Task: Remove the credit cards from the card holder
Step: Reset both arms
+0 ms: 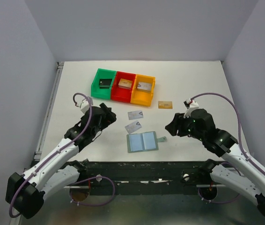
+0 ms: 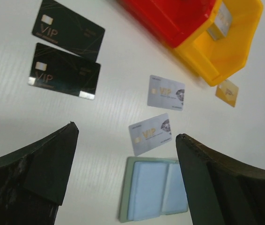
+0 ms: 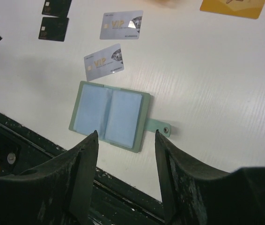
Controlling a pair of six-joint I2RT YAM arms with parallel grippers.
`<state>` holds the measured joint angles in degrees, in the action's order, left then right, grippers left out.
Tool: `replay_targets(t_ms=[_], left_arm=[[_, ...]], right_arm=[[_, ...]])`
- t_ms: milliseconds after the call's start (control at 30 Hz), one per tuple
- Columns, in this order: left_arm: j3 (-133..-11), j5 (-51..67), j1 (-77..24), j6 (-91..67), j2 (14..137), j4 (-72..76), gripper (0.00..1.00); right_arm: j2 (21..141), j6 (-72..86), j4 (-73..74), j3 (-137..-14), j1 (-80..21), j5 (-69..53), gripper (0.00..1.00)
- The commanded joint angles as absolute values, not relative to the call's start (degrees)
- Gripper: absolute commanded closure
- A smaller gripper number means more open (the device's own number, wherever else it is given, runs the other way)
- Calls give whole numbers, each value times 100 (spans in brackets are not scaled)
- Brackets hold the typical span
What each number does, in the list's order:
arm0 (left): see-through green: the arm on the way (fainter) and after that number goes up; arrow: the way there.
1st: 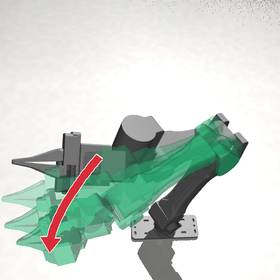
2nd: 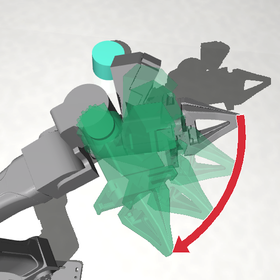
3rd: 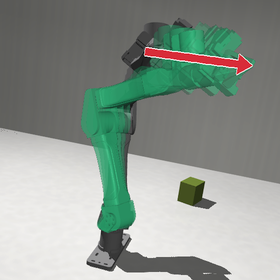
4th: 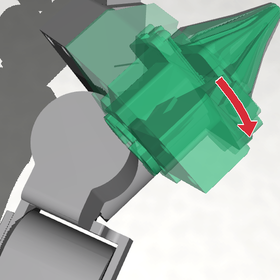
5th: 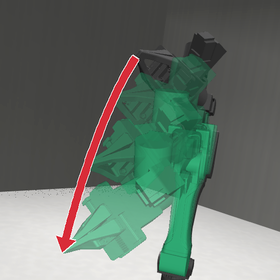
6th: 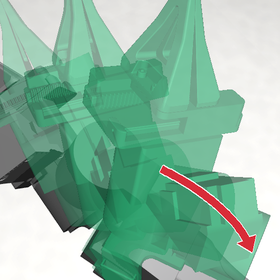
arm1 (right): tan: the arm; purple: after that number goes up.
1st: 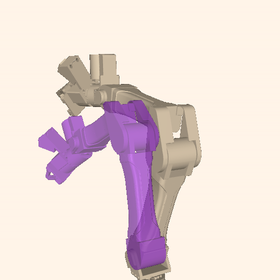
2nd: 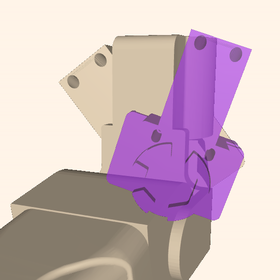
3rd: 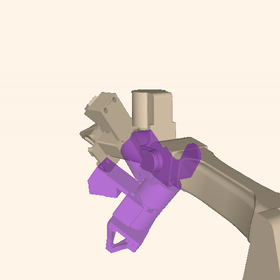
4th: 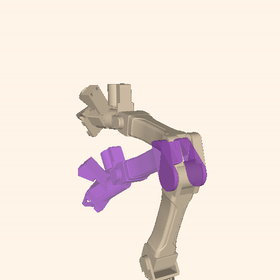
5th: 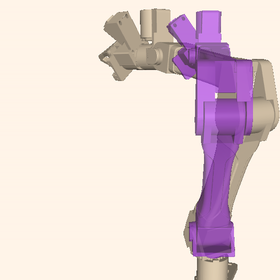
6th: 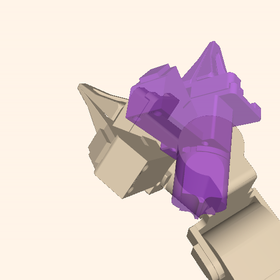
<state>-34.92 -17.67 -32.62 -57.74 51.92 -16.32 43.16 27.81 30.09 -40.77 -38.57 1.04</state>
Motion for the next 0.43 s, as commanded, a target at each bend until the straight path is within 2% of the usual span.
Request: replay_targets(t_ms=[0, 400], left_arm=[[-3577, -2197, -3243, -5493, 4721, -3453, 1], [-3603, -2461, -3243, -5326, 3955, -3990, 1]], right_arm=[[4114, 2707, 3085, -3990, -3858, 720, 40], [3884, 2672, 2935, -3902, -3858, 1204, 40]])
